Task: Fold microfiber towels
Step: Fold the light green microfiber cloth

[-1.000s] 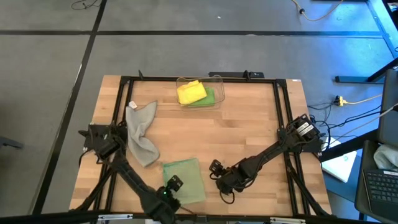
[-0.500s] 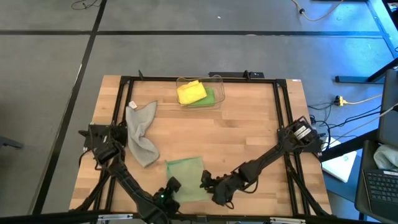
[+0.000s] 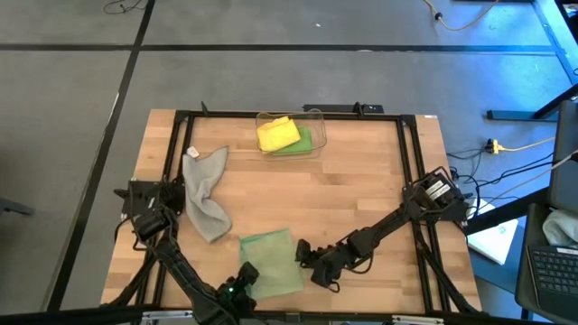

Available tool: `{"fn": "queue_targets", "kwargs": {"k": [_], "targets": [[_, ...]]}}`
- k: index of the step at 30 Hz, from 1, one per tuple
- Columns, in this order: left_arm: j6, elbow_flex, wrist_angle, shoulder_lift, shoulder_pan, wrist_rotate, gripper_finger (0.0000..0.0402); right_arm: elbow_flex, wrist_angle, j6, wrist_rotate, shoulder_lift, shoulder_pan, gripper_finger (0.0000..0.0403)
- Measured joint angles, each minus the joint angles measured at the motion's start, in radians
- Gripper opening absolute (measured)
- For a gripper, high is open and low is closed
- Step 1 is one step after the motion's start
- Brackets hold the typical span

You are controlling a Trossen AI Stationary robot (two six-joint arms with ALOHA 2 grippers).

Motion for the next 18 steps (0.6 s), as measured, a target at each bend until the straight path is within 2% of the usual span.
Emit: {"fn": "queue_targets", "kwargs": {"k": [8, 18], "targets": [[-0.036, -0.001, -0.004, 0.0, 0.006, 0.007, 0.026, -0.118, 0.374, -0.075, -0.036, 0.008, 0.003, 0.0229], [-0.035, -0.001, -0.003, -0.001, 0.02, 0.016, 0.026, -0.144, 0.431, -0.068, -0.128, 0.008, 0.026, 0.0229]]}}
